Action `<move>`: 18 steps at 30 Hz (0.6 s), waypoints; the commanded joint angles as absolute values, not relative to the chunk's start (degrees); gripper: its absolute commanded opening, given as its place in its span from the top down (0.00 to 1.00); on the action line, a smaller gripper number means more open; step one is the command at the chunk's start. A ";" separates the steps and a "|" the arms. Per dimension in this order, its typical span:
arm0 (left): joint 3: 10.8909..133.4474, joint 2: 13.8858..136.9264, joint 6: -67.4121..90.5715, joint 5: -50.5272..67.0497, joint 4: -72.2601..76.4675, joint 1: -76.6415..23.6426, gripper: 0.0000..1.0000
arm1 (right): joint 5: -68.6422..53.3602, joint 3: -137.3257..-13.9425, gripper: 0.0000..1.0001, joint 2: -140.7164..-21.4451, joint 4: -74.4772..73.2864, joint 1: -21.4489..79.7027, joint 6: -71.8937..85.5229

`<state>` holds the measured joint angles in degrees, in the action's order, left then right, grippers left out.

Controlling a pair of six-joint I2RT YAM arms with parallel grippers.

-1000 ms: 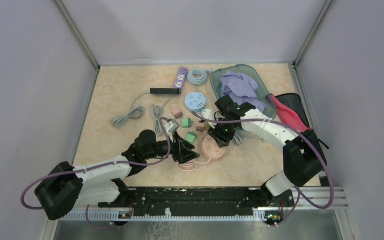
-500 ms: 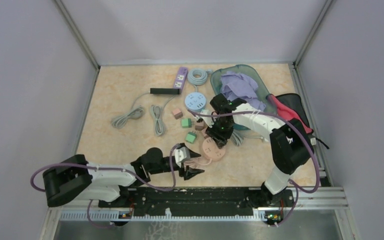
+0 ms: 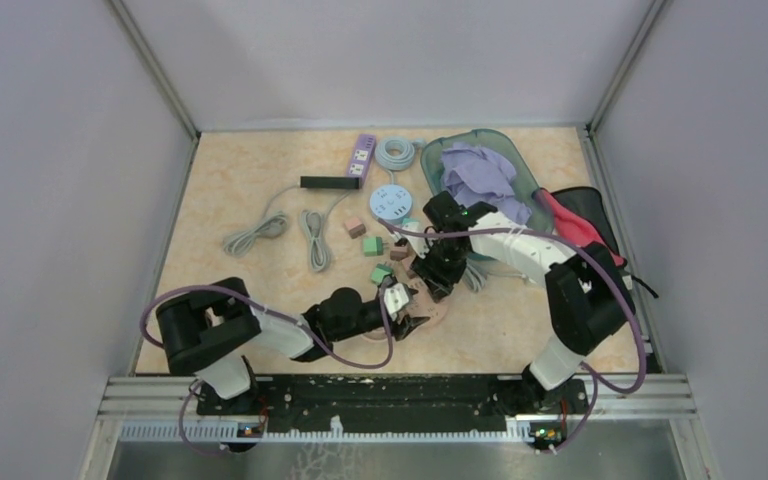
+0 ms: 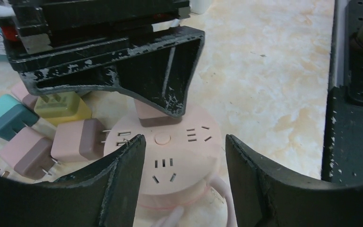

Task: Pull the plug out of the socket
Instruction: Pick up the socket from the center of the board.

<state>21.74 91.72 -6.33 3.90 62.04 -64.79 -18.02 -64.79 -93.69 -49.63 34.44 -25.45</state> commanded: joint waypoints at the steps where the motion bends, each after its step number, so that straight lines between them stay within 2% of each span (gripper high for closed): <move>1: 23.64 95.83 -6.45 0.52 65.24 -65.21 0.32 | -18.67 -63.22 0.68 -89.35 -46.58 34.81 -23.82; 10: 23.42 101.88 -5.91 -1.22 63.54 -65.22 0.35 | -18.87 -62.31 0.69 -87.48 -44.77 34.47 -22.12; 14: 21.20 102.54 -6.49 -0.75 67.93 -65.39 0.36 | -18.45 -62.27 0.68 -86.48 -44.58 33.57 -21.62; 18: 23.73 97.40 -7.09 1.92 58.87 -65.48 0.32 | -16.64 -61.65 0.68 -84.68 -44.60 32.84 -21.71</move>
<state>23.38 99.39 -7.90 -0.97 70.70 -64.90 -17.30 -61.47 -89.54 -46.35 33.61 -22.68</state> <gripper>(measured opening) 0.668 0.427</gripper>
